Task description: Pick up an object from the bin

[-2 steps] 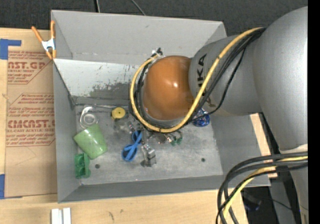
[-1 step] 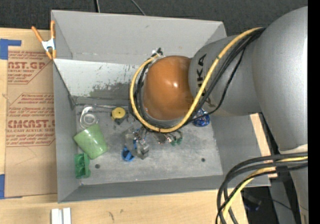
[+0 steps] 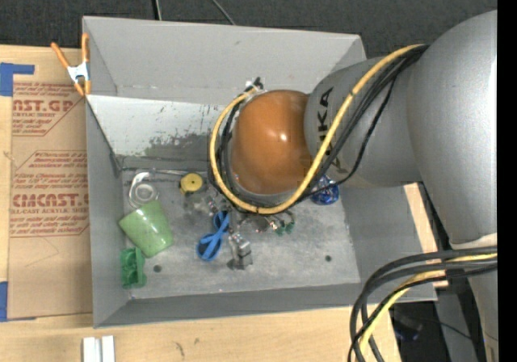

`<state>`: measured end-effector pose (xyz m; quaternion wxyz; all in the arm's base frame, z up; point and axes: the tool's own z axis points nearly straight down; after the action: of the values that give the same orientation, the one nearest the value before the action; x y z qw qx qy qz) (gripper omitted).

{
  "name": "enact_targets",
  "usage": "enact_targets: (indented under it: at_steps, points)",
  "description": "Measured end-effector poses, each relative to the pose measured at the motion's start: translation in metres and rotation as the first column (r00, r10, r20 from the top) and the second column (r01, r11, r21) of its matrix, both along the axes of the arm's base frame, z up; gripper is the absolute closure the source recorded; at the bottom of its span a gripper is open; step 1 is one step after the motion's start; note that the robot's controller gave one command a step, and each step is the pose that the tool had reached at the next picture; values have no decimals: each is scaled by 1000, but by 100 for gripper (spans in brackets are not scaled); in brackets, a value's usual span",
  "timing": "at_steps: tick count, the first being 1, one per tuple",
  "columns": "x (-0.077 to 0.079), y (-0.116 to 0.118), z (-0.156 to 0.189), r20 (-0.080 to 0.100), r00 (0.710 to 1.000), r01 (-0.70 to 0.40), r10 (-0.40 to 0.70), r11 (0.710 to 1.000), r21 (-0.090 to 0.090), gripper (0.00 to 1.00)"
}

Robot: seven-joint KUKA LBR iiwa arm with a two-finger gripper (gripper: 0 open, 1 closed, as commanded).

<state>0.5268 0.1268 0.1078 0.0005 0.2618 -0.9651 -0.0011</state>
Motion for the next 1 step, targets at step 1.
enact_targets:
  at_steps: [1]
  points:
    - [0, 0, 0, 0, 1000, 0, 0, 1000, 0, 100]
